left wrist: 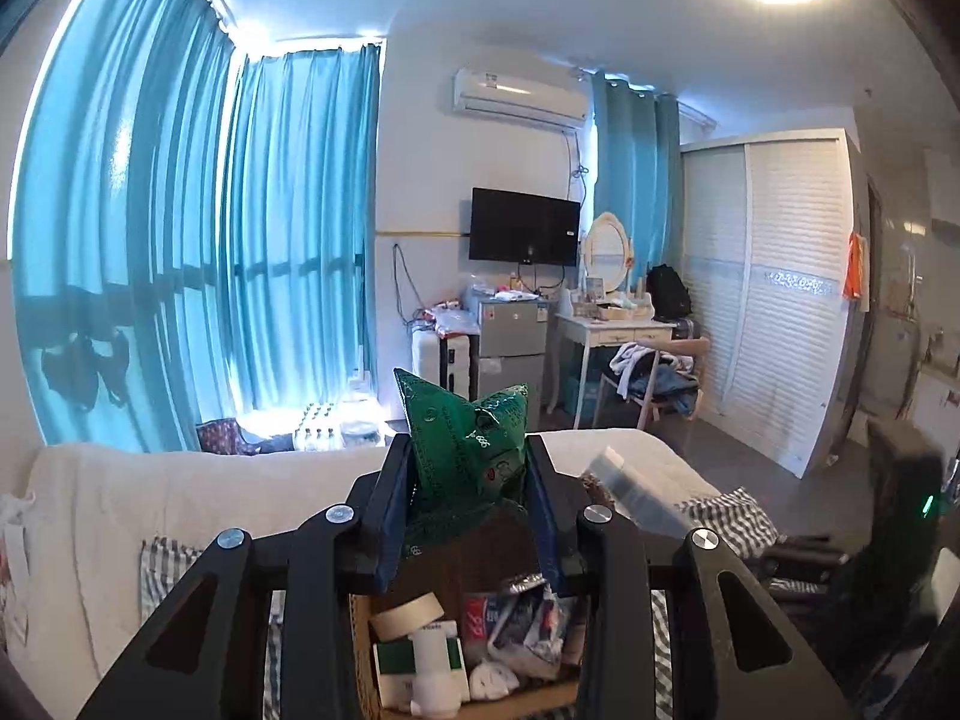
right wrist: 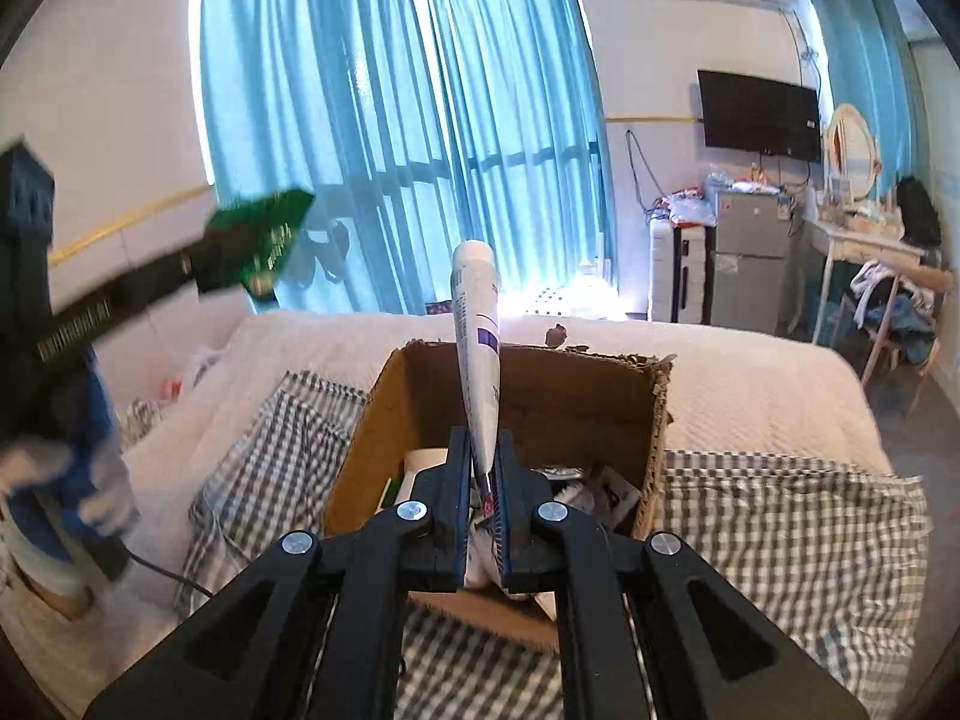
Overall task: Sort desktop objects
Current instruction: 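Lift the green packet and white tube and carry them over the box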
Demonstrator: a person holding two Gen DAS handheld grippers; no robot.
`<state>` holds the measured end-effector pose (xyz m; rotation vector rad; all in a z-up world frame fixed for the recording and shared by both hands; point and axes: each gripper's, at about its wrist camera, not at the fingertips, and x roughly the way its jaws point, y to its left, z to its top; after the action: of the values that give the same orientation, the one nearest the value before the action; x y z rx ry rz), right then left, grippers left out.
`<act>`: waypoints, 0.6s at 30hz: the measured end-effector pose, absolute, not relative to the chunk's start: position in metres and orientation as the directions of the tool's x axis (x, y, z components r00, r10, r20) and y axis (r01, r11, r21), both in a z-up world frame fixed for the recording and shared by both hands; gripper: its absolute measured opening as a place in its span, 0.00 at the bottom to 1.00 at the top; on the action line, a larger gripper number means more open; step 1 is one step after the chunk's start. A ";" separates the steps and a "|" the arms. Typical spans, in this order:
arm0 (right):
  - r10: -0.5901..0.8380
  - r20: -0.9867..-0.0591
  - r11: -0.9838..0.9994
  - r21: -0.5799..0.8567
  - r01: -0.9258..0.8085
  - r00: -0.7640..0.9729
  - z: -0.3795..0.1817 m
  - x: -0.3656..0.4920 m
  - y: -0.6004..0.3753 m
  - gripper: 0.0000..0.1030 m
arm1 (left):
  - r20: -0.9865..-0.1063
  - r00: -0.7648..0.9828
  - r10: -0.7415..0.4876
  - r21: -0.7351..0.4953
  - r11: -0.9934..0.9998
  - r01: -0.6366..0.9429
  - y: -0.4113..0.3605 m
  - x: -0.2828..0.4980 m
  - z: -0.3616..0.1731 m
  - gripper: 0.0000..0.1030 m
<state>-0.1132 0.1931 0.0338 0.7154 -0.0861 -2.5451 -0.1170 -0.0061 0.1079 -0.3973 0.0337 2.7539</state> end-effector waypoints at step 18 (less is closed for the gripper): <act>-0.507 -0.577 -0.859 0.278 0.430 -0.640 -0.065 -0.197 0.174 0.08 | -0.458 -0.814 0.356 -0.096 -0.931 -0.353 0.018 -0.214 -0.028 0.35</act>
<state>-0.1972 0.1743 -0.0655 0.9104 -0.1559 -2.4492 -0.2140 0.0177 -0.0283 -0.6791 -0.0086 2.6826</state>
